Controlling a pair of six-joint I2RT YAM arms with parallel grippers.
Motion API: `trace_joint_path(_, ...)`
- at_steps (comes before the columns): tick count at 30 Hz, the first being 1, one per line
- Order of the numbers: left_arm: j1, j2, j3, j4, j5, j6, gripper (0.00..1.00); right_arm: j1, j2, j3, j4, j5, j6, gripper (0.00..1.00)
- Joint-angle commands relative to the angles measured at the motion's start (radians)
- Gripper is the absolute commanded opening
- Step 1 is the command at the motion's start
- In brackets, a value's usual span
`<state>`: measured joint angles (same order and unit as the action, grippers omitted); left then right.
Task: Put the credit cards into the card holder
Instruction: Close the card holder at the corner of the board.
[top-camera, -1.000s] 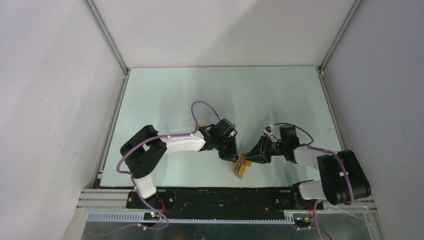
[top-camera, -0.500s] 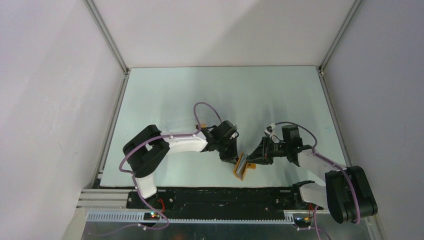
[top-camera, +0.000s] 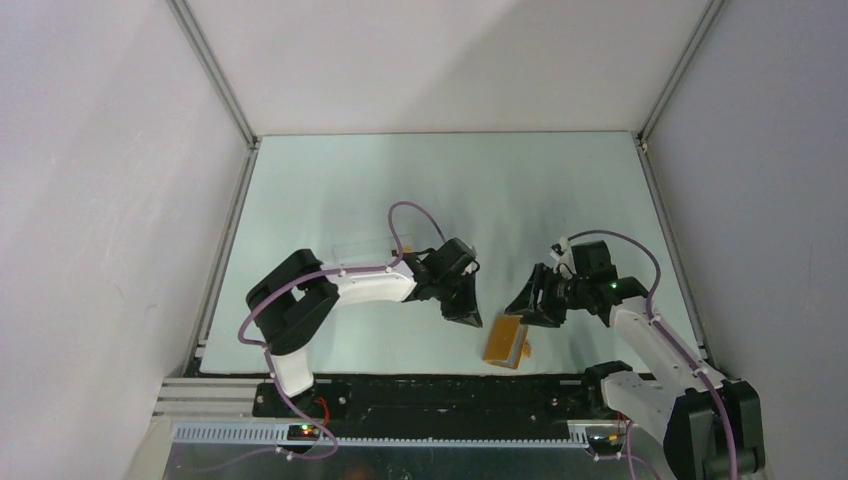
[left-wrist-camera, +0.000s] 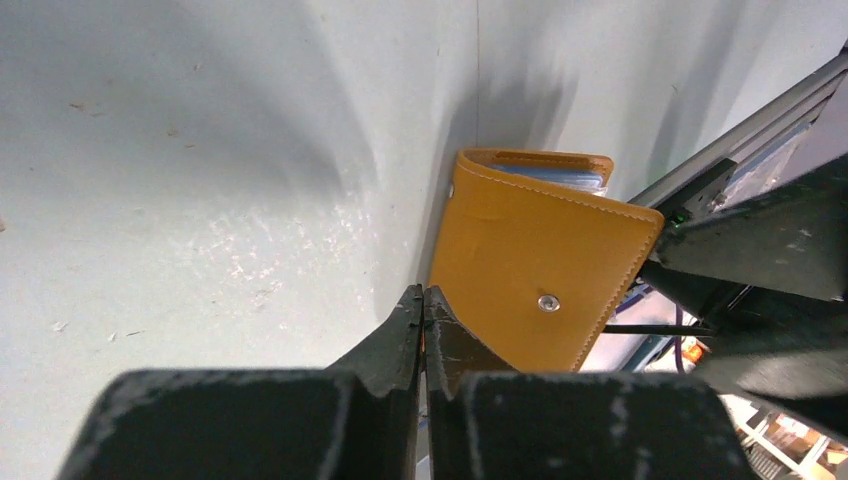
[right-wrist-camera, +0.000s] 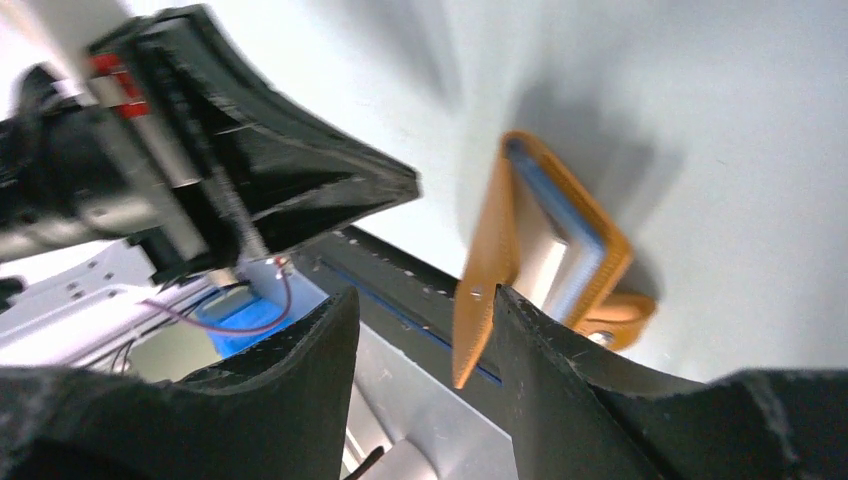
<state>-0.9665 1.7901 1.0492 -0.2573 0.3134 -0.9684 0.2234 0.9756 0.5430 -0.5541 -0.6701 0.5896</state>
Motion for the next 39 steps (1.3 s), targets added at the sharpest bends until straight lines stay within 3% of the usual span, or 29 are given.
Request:
trace_joint_path(1, -0.006, -0.006, 0.031, -0.008, -0.015, 0.002, 0.06, 0.004, -0.004, 0.028, -0.176, 0.164, -0.024, 0.56)
trace_joint_path(5, -0.006, -0.016, 0.031, -0.009, -0.017, 0.006, 0.12, 0.003, -0.017, 0.027, -0.205, 0.235, -0.001, 0.59)
trace_joint_path(9, -0.006, -0.014, 0.033, -0.009, -0.013, 0.008, 0.27, -0.004, 0.025, 0.011, -0.197, 0.215, 0.011, 0.62)
trace_joint_path(16, -0.006, -0.014, 0.028, -0.010, -0.015, 0.013, 0.32, -0.009, 0.114, -0.008, -0.145, 0.181, 0.015, 0.64)
trace_joint_path(18, -0.006, -0.013, 0.028, -0.010, -0.017, 0.016, 0.32, -0.007, 0.139, -0.010, -0.116, 0.174, 0.018, 0.58)
trace_joint_path(20, -0.006, -0.015, 0.028, -0.012, -0.019, 0.017, 0.32, -0.006, 0.176, -0.011, -0.072, 0.154, 0.016, 0.39)
trace_joint_path(22, -0.006, -0.016, 0.028, -0.013, -0.022, 0.019, 0.32, 0.006, 0.224, -0.006, -0.019, 0.125, 0.019, 0.29)
trace_joint_path(26, -0.005, -0.012, 0.021, -0.021, -0.027, 0.026, 0.32, 0.061, 0.322, 0.016, 0.075, 0.112, 0.046, 0.15)
trace_joint_path(33, -0.006, -0.004, 0.015, -0.047, -0.044, 0.040, 0.32, 0.166, 0.472, 0.022, 0.245, 0.108, 0.123, 0.11)
trace_joint_path(39, -0.007, -0.016, 0.004, -0.077, -0.060, 0.040, 0.29, 0.268, 0.568, 0.081, 0.343, 0.082, 0.137, 0.19)
